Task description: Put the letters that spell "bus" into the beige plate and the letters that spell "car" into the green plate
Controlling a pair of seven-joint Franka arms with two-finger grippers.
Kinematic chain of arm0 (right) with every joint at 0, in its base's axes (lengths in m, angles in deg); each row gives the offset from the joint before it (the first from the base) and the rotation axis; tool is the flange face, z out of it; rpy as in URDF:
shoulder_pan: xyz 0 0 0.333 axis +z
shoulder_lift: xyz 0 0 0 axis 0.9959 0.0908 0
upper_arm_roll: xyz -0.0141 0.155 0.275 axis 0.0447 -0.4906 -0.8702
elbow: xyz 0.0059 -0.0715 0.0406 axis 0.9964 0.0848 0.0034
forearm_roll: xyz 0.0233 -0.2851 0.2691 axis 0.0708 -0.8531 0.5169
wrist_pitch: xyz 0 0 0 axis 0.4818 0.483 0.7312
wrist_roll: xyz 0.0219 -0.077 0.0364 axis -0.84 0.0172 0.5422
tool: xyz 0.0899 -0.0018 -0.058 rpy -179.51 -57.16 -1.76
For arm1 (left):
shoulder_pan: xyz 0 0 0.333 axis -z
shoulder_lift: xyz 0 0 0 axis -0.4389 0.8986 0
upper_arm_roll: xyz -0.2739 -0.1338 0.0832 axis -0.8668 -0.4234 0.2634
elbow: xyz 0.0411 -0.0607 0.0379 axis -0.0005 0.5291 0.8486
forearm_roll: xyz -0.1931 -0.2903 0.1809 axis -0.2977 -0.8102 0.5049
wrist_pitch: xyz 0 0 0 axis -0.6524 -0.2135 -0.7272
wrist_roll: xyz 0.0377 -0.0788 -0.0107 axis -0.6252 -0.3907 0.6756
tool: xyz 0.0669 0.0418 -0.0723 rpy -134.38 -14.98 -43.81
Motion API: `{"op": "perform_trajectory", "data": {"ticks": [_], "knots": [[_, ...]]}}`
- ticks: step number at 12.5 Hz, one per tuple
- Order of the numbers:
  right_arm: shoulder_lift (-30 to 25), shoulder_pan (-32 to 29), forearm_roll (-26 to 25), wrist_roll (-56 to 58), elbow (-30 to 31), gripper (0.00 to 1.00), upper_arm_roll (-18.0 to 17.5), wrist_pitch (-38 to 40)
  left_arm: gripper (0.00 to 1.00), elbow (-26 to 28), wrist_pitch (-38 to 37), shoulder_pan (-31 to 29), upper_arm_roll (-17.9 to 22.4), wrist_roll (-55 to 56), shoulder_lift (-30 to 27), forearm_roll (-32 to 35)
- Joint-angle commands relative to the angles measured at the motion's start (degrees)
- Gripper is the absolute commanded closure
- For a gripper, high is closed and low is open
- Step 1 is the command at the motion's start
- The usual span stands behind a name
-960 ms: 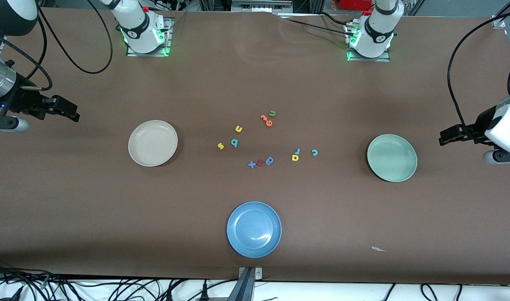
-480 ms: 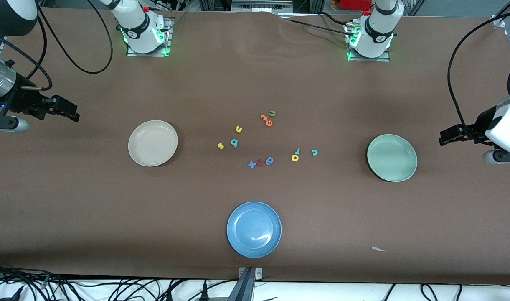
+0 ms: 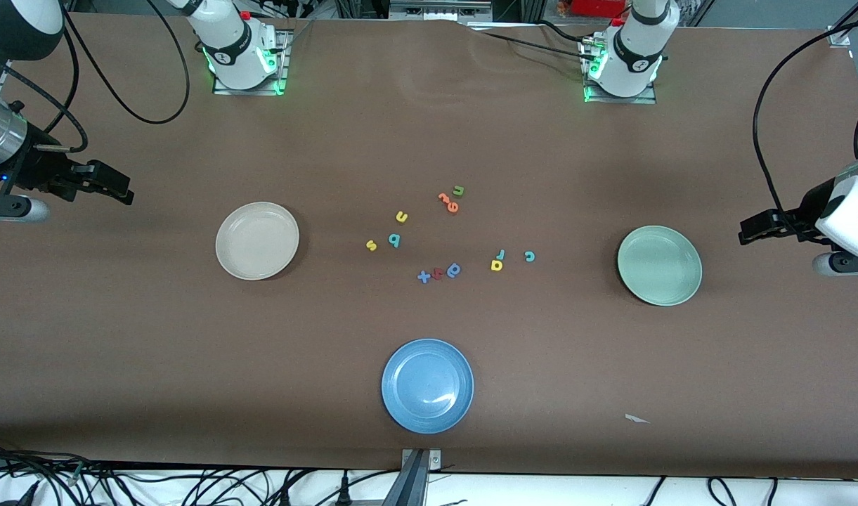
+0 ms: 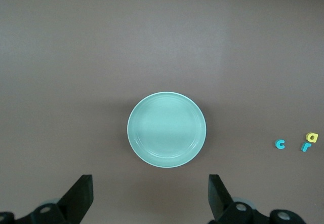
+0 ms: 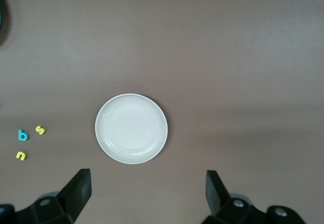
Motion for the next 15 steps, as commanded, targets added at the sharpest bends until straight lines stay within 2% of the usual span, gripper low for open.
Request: {"op": "perform_trajectory", "data": {"ticks": [1,15], "knots": [[-0.55,-0.12,-0.81,0.43,0.72,0.00,0.00,-0.35,0.00,0.21,-0.05,0.07,0.37,-1.58,-0.38,-1.81],[-0.55,-0.12,-0.81,0.43,0.72,0.00,-0.09,-0.35,0.00,-1.82,-0.05,0.07,0.37,-0.88,0.59,-1.81]]}}
